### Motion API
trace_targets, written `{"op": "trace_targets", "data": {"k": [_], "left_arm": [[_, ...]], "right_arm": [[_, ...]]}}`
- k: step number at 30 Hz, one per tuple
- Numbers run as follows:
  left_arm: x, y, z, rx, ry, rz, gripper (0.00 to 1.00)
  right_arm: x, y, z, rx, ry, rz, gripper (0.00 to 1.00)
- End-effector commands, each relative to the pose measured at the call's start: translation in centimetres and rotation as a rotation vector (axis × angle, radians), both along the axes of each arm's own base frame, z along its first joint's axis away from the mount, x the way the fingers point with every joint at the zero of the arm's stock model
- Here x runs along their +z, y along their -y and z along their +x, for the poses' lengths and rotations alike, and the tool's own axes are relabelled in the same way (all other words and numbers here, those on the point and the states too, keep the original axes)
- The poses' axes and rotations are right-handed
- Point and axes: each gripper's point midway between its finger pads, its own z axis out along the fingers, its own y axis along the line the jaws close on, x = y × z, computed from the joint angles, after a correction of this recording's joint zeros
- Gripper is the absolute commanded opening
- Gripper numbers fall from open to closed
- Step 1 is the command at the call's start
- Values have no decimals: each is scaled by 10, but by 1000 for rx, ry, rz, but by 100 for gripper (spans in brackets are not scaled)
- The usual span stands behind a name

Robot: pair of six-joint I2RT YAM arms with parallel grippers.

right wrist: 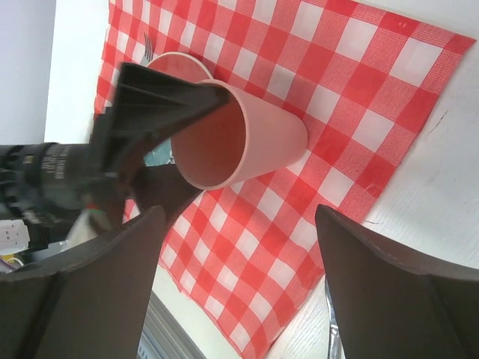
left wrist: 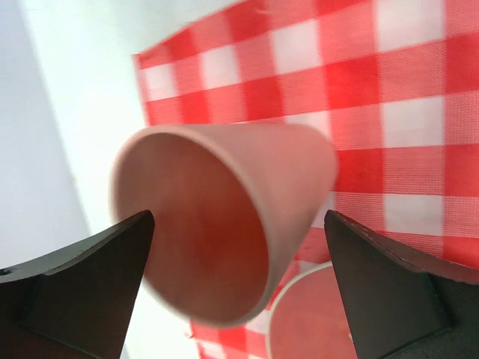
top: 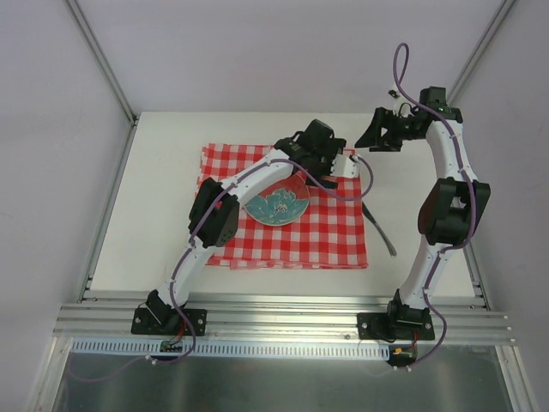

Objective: Set the dinner table for one person

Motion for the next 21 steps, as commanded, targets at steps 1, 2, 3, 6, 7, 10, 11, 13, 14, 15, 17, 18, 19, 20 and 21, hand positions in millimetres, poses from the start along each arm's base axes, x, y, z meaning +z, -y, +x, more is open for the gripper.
{"op": "trace_targets", "data": {"k": [1, 2, 3, 6, 7, 10, 11, 13, 14, 15, 17, 18, 19, 20, 21], "left_arm": [[138, 1, 17, 95, 230, -233, 99], [150, -2, 17, 114, 237, -257, 99], [159, -9, 19, 135, 240, -272, 99], [186, -32, 11, 186, 256, -294, 99], [194, -48, 7, 203, 262, -291, 99], [199, -87, -3, 238, 271, -263, 99], [199, -96, -5, 246, 267, -258, 99], [190, -123, -16, 281, 230, -247, 99], [186, -141, -13, 318, 215, -246, 99], [181, -152, -16, 335, 198, -243, 99], [167, -185, -21, 425, 142, -247, 99], [174, -197, -25, 462, 134, -273, 99], [159, -208, -29, 517, 74, -285, 99], [156, -218, -30, 547, 58, -291, 99], [157, -234, -29, 590, 48, -308, 99]], "right_arm": [[24, -9, 7, 23, 68, 38, 85], [24, -11, 7, 27, 71, 34, 85], [25, -12, 7, 26, 74, 29, 85], [26, -15, 10, 14, 68, 18, 82], [25, -17, 9, 11, 61, 11, 81], [19, -29, 8, 39, 60, -21, 79], [14, -38, 5, 55, 48, -35, 79], [4, -45, 2, 76, 33, -55, 77], [1, -57, -1, 101, 29, -66, 76], [-4, -62, -3, 114, 23, -80, 75], [-14, -74, -10, 166, 33, -146, 75], [-21, -73, -9, 178, 46, -201, 74], [-26, -75, -13, 192, 35, -221, 74], [-29, -79, -15, 207, 33, -232, 74], [-31, -80, -16, 214, 28, -239, 73]]}}
